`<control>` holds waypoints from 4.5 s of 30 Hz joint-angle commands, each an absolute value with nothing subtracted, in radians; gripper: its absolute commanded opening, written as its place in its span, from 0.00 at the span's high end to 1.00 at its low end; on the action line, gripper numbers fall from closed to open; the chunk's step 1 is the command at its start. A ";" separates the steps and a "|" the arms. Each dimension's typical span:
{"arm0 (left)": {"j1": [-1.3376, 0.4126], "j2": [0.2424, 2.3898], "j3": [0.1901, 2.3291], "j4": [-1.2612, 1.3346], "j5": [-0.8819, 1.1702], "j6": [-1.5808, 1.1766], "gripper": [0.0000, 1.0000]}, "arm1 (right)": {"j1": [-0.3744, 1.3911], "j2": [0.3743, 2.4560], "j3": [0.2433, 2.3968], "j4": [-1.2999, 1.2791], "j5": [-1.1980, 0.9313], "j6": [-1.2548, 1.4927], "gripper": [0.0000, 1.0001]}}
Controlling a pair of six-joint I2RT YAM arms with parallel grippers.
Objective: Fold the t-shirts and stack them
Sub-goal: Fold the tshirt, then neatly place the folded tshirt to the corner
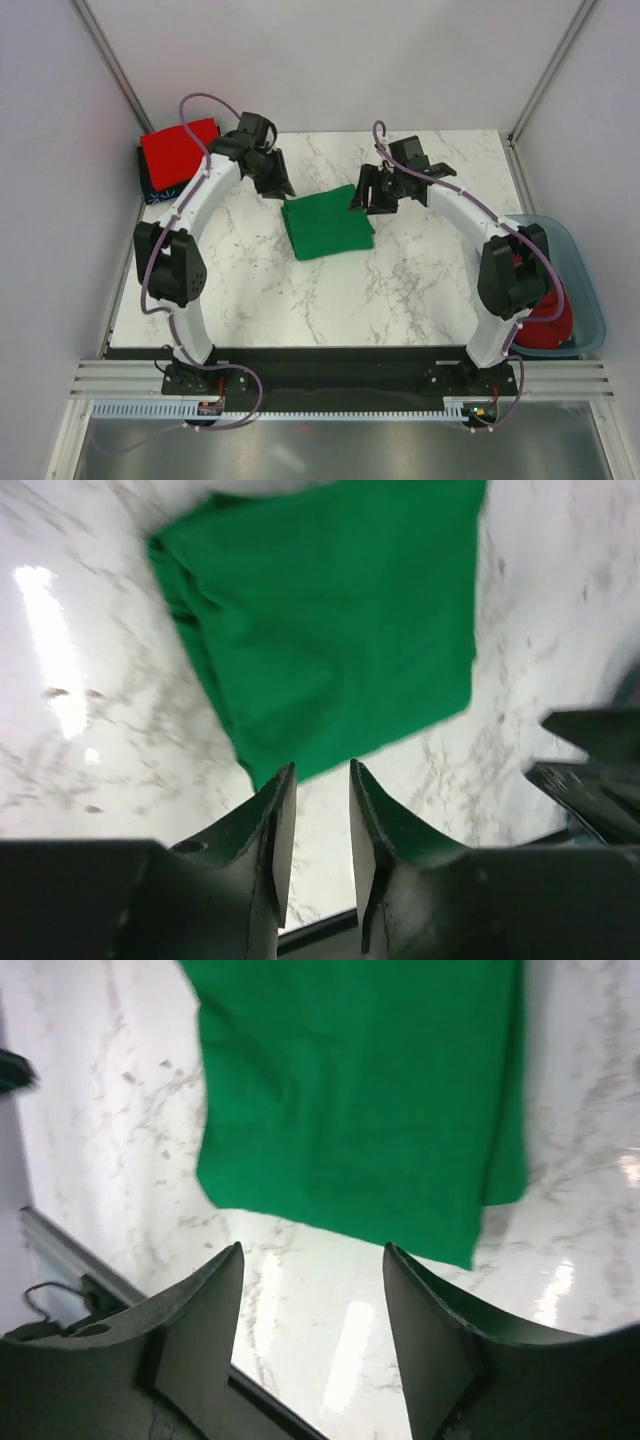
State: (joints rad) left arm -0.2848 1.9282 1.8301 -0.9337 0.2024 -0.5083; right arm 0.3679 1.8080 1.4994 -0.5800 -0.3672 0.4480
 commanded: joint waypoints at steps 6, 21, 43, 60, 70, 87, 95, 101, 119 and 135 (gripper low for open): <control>-0.494 1.779 1.384 -0.591 0.264 -0.646 0.73 | 0.380 1.830 1.212 -0.201 -0.531 0.594 0.71; -0.486 1.749 1.031 -0.445 0.193 -0.603 0.79 | 0.368 1.875 0.826 -0.064 -0.431 0.535 0.89; -0.512 1.859 1.296 -0.348 0.362 -0.644 0.78 | 0.411 1.954 1.270 -0.235 -0.534 0.552 0.71; -0.488 1.795 0.904 -0.348 0.242 -0.517 0.80 | 0.330 1.752 0.778 -0.215 -0.358 0.469 0.73; -0.534 1.376 0.782 -0.428 0.348 -0.621 0.64 | 0.328 1.560 0.851 -0.480 -0.209 0.423 0.67; -0.250 1.388 0.834 -0.192 0.139 -0.542 0.04 | 0.328 1.309 0.756 -0.551 -0.340 0.425 0.55; -0.239 1.646 0.877 -0.003 0.193 -0.577 0.10 | 0.328 1.252 0.729 -0.591 -0.362 0.417 0.54; -0.219 1.815 0.931 0.046 0.238 -0.613 0.22 | 0.328 1.243 0.733 -0.604 -0.371 0.413 0.55; -0.213 1.778 0.942 0.079 0.405 -0.666 0.98 | 0.328 1.230 0.758 -0.623 -0.376 0.407 0.55; -0.072 1.772 1.443 -0.324 0.285 -0.373 0.98 | 0.328 1.146 0.770 -0.635 -0.396 0.388 0.58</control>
